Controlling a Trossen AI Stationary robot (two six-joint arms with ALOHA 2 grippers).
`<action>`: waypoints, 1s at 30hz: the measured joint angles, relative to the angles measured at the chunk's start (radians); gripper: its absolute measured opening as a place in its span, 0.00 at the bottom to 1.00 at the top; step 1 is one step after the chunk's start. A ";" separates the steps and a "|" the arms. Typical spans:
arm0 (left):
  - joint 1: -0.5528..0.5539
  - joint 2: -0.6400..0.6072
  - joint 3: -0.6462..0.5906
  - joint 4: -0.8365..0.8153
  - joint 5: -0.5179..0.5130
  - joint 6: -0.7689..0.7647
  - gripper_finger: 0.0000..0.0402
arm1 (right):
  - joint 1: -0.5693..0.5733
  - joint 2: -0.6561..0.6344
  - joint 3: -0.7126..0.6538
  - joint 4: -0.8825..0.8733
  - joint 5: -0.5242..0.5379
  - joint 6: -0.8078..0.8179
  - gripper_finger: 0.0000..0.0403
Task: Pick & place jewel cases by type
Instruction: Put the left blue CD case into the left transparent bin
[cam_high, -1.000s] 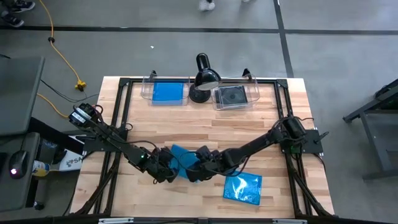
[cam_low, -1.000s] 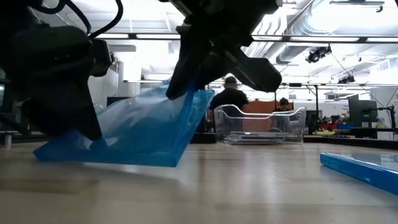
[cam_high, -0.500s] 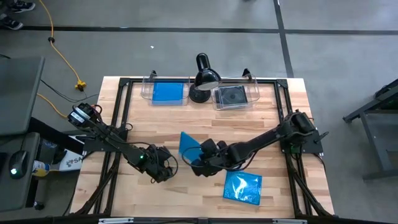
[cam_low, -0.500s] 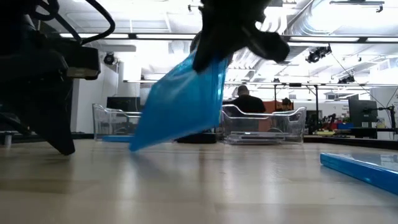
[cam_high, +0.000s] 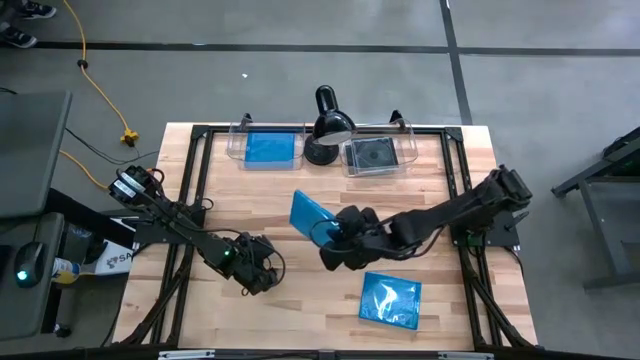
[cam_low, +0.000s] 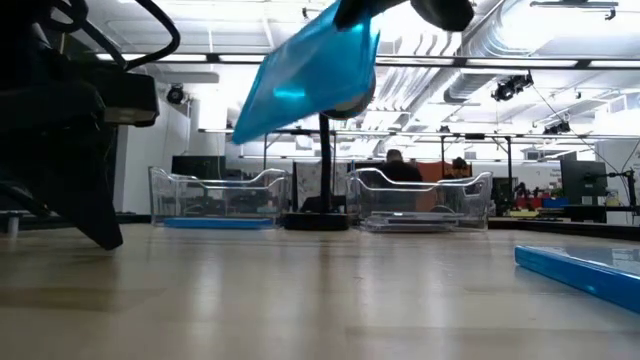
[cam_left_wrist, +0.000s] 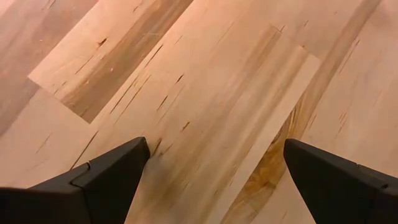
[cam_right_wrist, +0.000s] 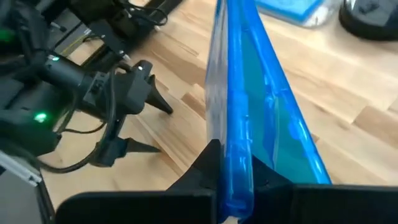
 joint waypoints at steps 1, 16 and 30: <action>0.000 -0.004 -0.001 0.003 -0.001 0.005 0.94 | 0.002 -0.015 0.000 -0.008 -0.001 -0.013 0.00; 0.151 -0.369 -0.001 0.180 -0.082 0.526 0.94 | 0.054 -0.267 0.000 -0.057 0.008 -0.234 0.00; 0.392 -0.780 0.002 0.494 0.293 0.997 0.94 | 0.053 -0.397 0.000 -0.035 -0.027 -0.452 0.00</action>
